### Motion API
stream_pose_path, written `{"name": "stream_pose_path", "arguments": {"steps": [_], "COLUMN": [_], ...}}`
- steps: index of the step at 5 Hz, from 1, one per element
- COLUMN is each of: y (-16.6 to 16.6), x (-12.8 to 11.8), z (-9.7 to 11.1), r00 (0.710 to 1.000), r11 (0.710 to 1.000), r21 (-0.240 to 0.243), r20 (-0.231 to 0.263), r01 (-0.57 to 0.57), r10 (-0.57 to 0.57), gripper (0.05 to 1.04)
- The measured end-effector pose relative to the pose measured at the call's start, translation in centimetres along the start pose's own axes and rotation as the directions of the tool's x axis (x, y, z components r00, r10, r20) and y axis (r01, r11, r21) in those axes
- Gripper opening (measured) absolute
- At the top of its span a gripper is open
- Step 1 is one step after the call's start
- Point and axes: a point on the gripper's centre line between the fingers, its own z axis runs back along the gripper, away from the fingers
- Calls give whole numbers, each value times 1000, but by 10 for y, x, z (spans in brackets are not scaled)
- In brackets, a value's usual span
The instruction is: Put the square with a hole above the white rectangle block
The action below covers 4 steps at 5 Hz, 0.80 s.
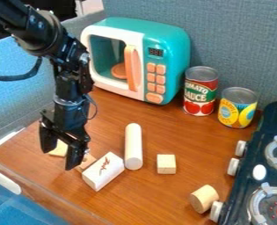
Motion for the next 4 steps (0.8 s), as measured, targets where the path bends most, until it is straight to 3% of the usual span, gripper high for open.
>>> {"name": "stream_pose_path", "arguments": {"steps": [1, 2, 3, 4], "y": [3, 1, 0, -3], "x": [0, 3, 3, 4], "z": [-2, -1, 18, 21], "r00": [1000, 996, 986, 978], "r11": [999, 992, 982, 967], "r21": [-36, -110, -161, -210], "r20": [23, 61, 114, 120], "r01": [-21, -57, -101, -143], "r10": [22, 64, 120, 170], "gripper": [999, 999, 999, 999]}}
